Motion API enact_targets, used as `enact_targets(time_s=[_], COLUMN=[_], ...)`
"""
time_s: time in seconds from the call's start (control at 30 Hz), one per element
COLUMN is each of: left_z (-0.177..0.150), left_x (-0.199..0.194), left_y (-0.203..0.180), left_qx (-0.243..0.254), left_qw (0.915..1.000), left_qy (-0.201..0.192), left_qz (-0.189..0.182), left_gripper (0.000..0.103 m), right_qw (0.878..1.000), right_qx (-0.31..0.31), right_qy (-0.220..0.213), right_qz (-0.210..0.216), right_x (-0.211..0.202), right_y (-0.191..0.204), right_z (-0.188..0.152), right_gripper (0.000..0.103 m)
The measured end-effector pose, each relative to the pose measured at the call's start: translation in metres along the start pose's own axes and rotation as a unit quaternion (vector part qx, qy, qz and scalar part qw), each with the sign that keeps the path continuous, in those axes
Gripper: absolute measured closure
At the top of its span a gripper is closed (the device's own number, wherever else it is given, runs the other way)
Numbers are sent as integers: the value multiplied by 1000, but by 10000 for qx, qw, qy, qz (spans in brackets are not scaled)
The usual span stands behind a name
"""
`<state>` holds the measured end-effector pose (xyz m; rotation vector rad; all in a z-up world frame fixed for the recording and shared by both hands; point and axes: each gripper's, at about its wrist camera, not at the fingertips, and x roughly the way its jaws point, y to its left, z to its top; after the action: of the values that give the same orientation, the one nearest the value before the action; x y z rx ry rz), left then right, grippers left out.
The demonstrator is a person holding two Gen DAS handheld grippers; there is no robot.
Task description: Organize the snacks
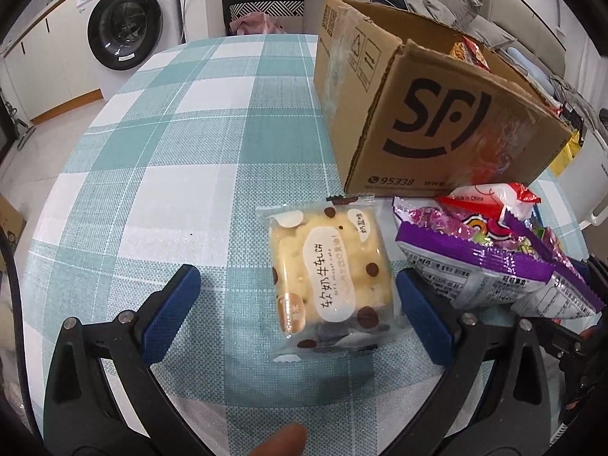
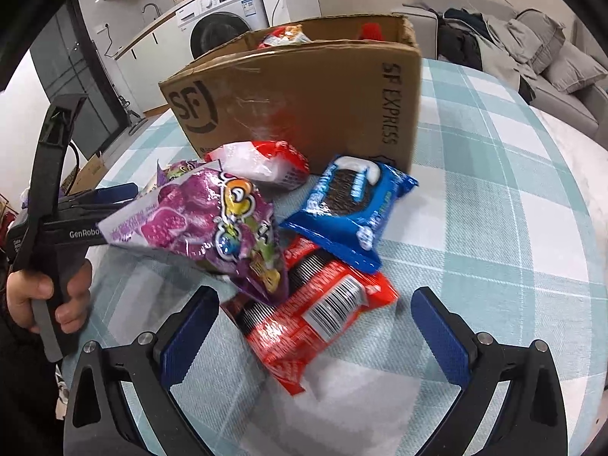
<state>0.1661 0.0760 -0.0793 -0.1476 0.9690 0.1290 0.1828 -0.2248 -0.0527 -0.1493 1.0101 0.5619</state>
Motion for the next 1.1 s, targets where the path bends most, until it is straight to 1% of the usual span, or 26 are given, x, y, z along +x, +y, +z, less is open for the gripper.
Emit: enact_targets(time_s=[0.1,0.17,0.3,0.33,0.37,0.5,0.6,0.73,0.83,0.93,1.0,1.07,1.1], left_z=[-3,-3,-3,-4,-4,-6,-10,-17,-20,-21,-22,-23,-24], left_x=[-1,-5,-10,-11,-12,-15,-19,-25,-28,-34,-38,-43,-45], left_y=[-3,-2,1,2,2,3,5,3,4,4,3,1,1], left_qx=[151,148,159,169,196,153,56,56,5,-30,-24,-8,1], left_qw=[9998,9998,9999,9998,9998,9998,9996,9992,9991,9989,9988,9987,9986], left_qy=[18,1,-23,-41,-57,-99,-132,-179,-185,-236,-265,-303,-320], left_qz=[157,117,63,29,5,-108,-232,-339,-378,-405,-422,-421,-421], left_gripper=[9,20,36,43,47,48,49,49,49,49,49,49,49], right_qw=[9996,9996,9996,9996,9996,9997,9997,9998,9998,9996,9996,9996,9997], right_qx=[-158,-145,-9,-4,11,142,155,127,84,193,169,86,48], right_qy=[29,46,43,47,41,12,-26,-66,-93,-115,-135,-133,-148], right_qz=[-232,-221,-280,-286,-286,-209,-176,-139,-185,-190,-196,-219,-198], right_x=[4,1,-7,-7,-8,-12,-15,-24,-29,-31,-30,-29,-28], right_y=[4,1,-13,-16,-17,-22,-21,-20,-21,-27,-26,-22,-20], right_z=[1,0,-3,-3,-4,-6,-10,-18,-23,-25,-24,-23,-23], right_gripper=[0,0,0,0,0,2,7,18,19,20,24,32,34])
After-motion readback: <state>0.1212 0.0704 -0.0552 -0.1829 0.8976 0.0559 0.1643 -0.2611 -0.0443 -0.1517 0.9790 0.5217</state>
